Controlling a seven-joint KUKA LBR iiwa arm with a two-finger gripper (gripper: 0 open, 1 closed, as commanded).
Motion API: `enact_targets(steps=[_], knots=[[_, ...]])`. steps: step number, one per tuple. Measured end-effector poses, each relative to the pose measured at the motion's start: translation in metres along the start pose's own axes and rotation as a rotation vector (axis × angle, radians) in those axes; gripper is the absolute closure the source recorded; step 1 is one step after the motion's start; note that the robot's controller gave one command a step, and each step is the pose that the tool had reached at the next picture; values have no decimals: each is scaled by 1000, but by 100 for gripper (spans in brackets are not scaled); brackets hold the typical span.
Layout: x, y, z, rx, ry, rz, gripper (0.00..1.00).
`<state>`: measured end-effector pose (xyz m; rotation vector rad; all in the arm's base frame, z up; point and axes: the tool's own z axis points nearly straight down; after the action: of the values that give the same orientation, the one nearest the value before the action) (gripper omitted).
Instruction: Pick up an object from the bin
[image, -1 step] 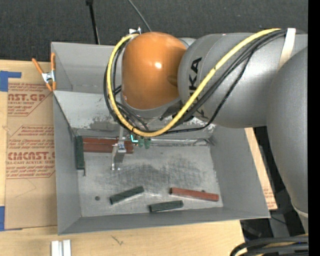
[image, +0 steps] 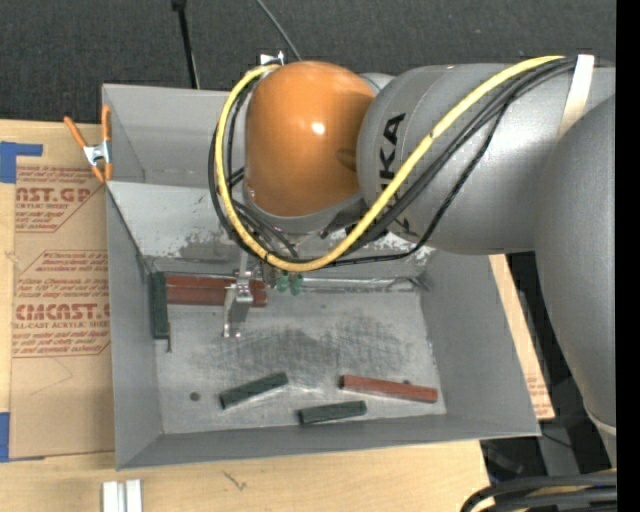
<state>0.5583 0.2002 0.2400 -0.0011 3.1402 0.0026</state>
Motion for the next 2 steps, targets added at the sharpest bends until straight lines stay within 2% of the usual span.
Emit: enact_targets(steps=[1,2], knots=[[29,-21,59,-1,-3,9,0],[27,-36,96,2,2,-77,0]])
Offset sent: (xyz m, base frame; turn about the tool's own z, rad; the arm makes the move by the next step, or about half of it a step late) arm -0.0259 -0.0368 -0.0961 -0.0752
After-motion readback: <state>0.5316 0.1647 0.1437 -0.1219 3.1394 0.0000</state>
